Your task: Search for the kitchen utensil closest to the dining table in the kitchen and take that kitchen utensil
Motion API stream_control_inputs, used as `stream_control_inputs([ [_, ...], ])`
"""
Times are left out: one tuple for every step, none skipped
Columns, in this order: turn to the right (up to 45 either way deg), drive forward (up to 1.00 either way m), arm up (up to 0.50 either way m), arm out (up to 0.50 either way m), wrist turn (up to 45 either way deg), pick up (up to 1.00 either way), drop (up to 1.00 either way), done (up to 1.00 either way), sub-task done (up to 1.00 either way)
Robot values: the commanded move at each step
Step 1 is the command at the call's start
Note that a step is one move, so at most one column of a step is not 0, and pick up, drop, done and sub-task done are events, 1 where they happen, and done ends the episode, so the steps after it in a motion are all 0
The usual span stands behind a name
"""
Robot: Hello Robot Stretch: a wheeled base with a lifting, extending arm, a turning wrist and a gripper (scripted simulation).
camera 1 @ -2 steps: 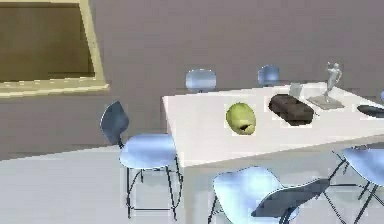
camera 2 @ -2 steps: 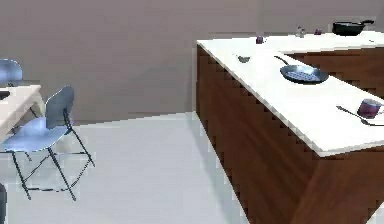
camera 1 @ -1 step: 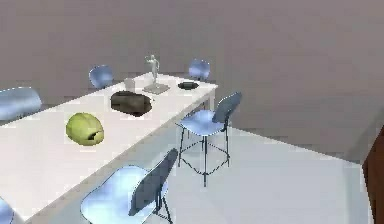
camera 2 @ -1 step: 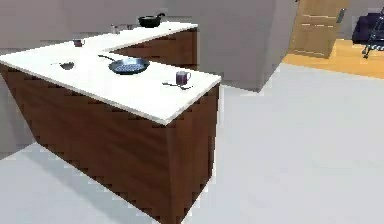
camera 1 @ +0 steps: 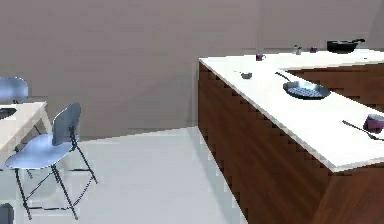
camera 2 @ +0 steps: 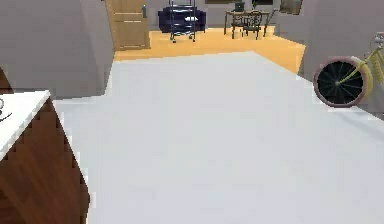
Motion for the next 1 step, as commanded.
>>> stream_control_inputs([
  [27.0, 0.0, 0.0, 0.0, 0.0, 0.0, 0.0, 0.0, 0.0],
])
